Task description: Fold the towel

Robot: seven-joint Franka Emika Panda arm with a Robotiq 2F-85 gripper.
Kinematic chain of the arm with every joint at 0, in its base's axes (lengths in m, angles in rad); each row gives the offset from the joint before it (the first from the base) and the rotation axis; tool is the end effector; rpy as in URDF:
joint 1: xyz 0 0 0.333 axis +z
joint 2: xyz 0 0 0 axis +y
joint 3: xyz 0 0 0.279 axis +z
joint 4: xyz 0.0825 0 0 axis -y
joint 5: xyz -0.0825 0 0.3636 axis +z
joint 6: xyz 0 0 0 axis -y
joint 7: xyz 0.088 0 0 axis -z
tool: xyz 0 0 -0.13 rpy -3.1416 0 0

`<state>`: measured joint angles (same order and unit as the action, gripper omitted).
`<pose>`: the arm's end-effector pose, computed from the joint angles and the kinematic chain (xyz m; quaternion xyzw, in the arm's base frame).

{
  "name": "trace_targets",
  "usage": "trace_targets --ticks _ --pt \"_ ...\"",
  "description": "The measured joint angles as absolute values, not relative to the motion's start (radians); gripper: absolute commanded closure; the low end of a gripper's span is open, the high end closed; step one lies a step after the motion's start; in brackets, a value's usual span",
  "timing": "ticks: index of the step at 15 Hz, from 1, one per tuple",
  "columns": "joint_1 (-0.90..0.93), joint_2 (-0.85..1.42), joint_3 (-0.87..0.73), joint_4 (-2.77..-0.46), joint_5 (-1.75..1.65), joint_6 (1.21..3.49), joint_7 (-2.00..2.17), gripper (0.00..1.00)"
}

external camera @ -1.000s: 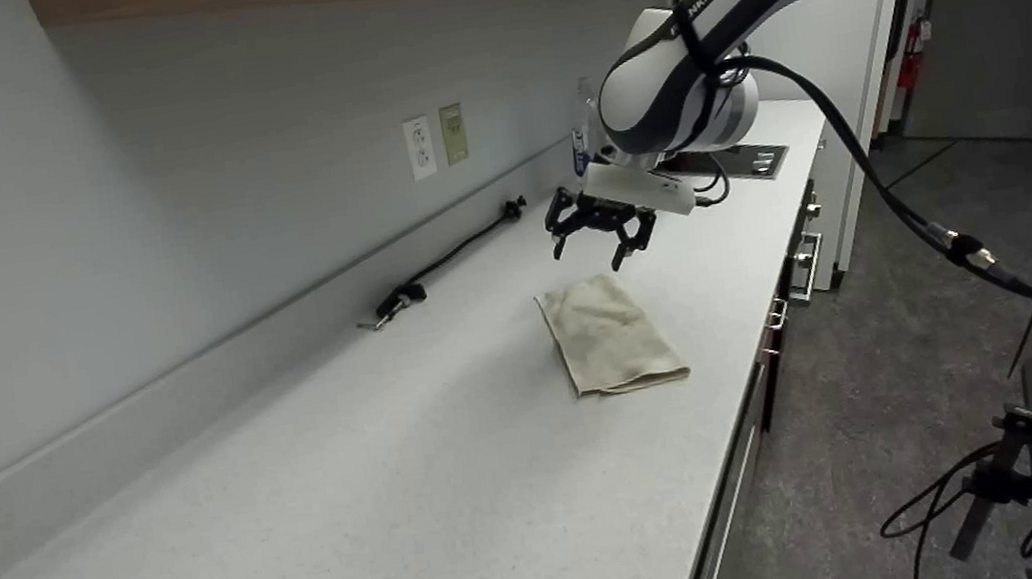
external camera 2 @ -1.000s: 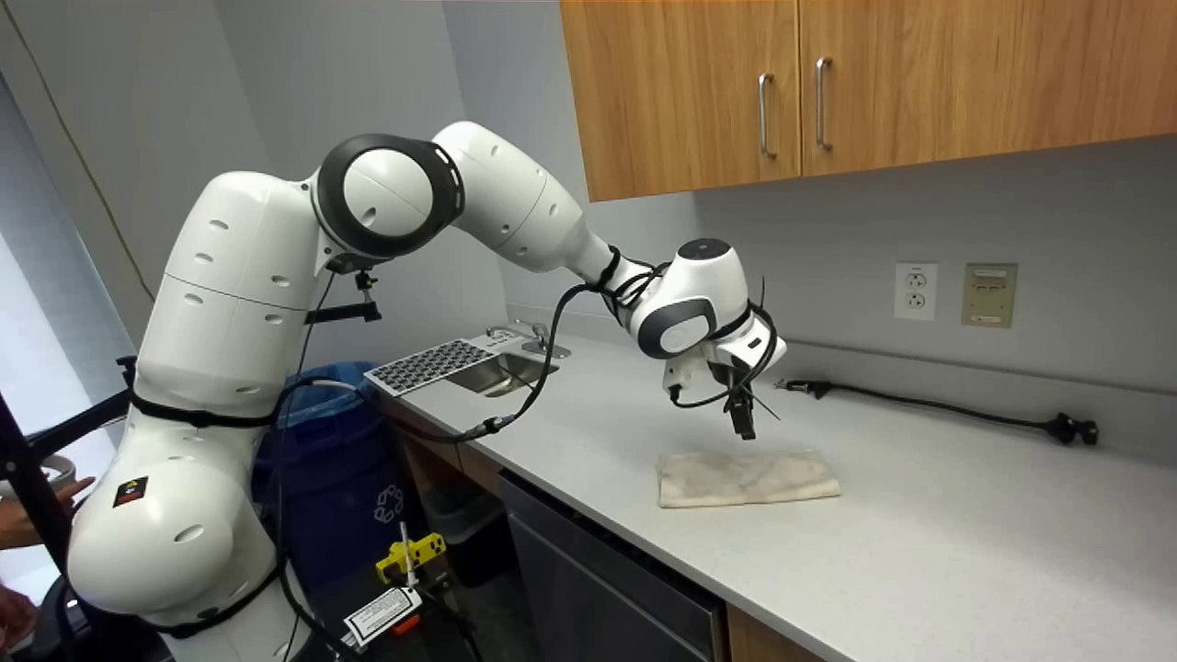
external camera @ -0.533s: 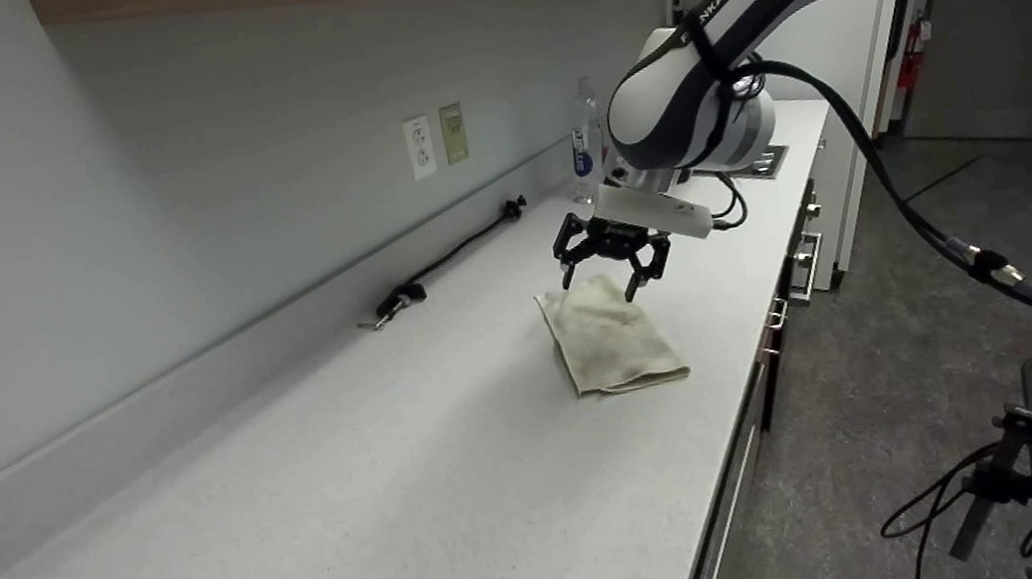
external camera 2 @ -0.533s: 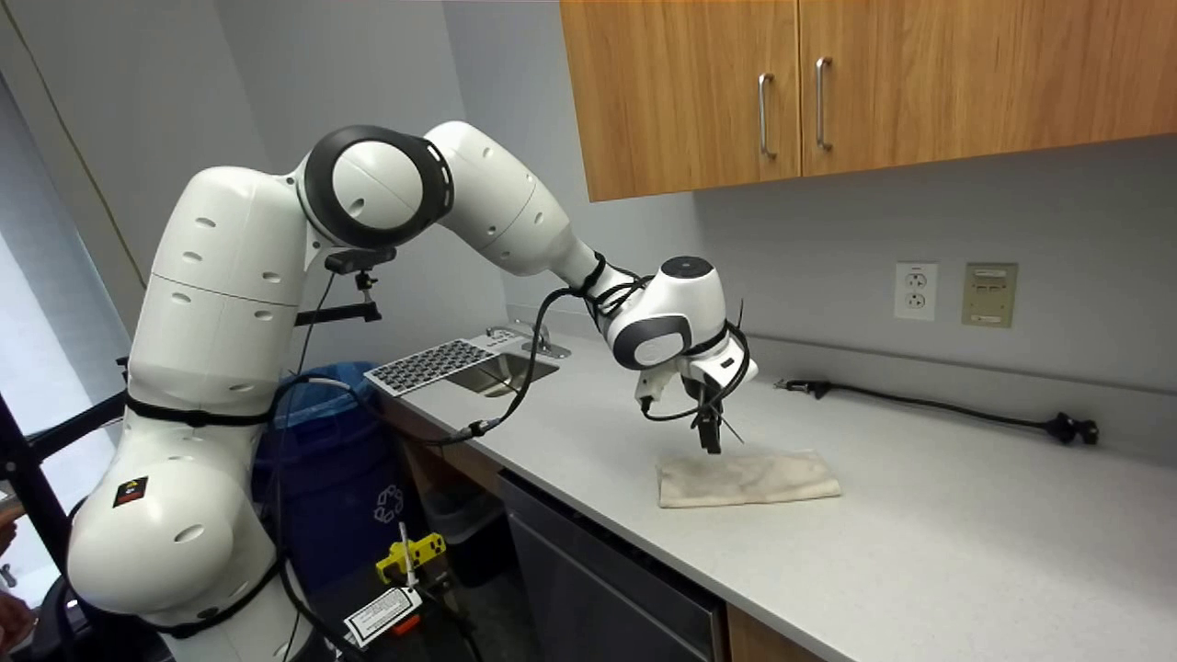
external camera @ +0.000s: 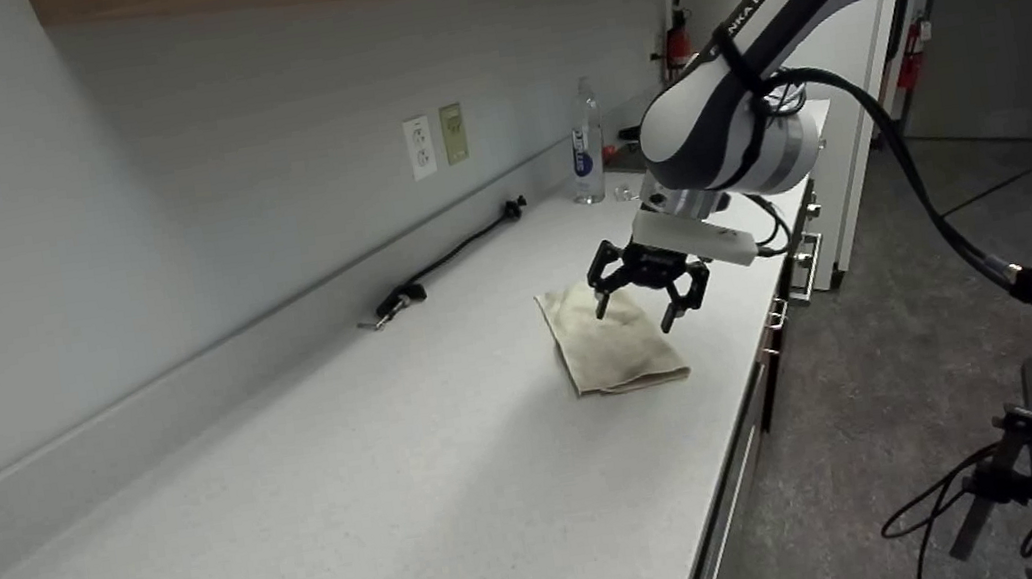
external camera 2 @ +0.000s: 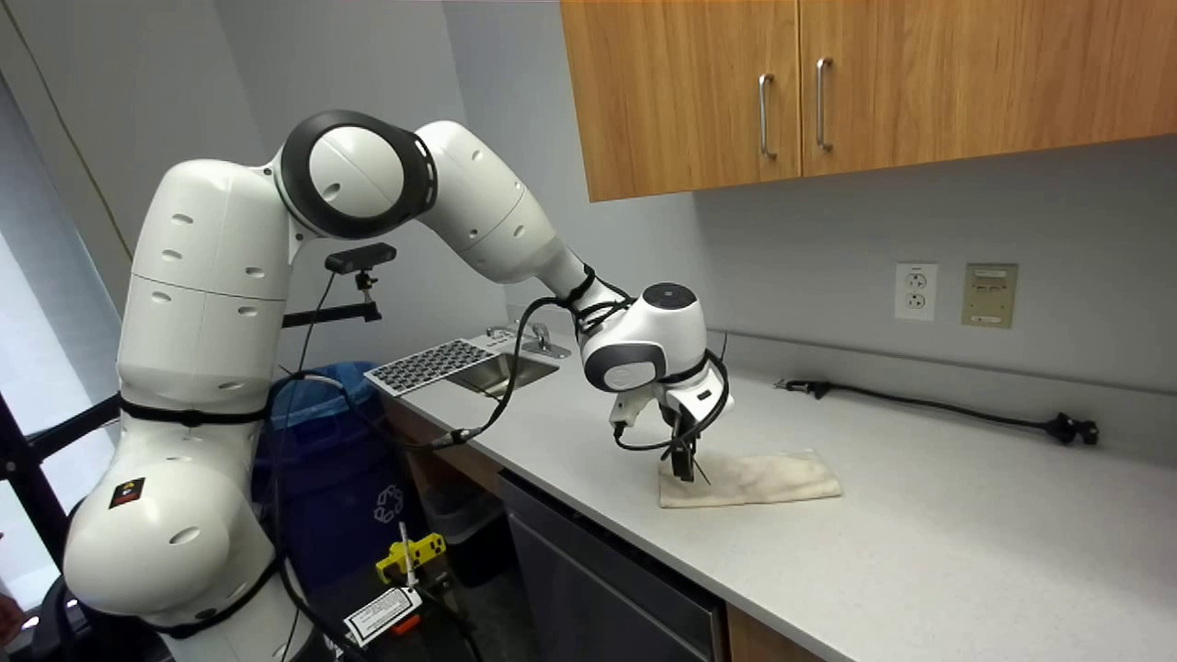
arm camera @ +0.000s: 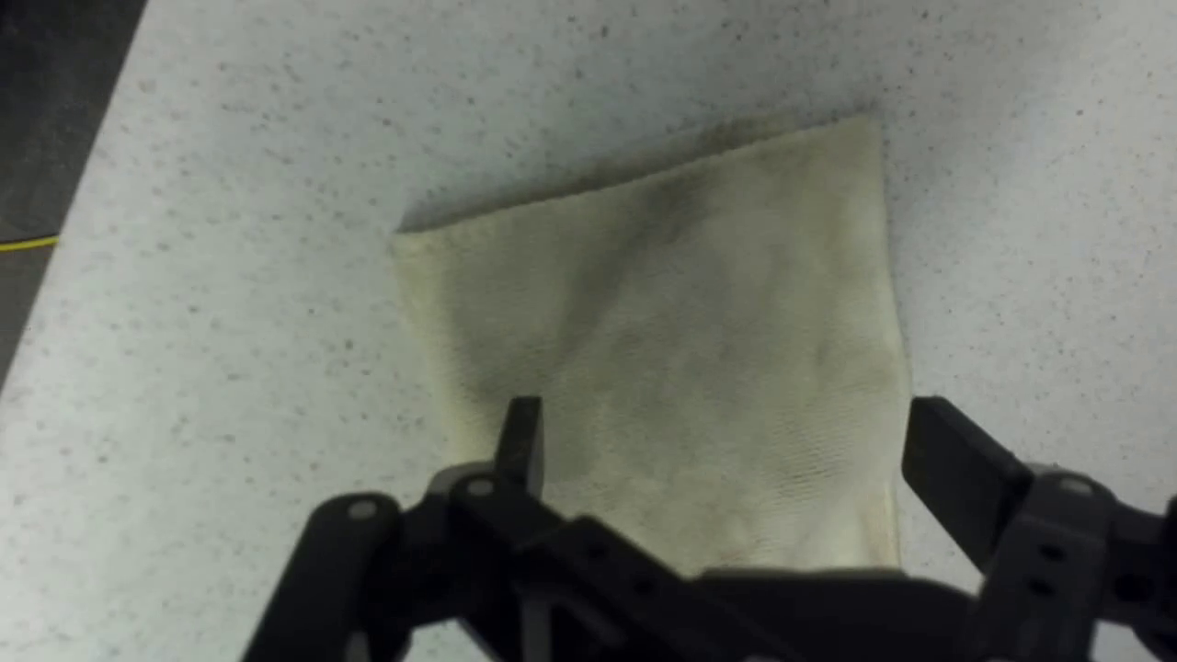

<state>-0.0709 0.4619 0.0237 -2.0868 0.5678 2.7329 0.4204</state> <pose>0.5749 -0.0426 0.1762 -0.8716 0.4618 -0.0598 0.1532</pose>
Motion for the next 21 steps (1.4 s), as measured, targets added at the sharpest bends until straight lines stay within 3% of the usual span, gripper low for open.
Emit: trace_targets --ticks 21 --pt "-0.147 0.446 0.075 -2.199 0.839 2.792 0.134 0.0"
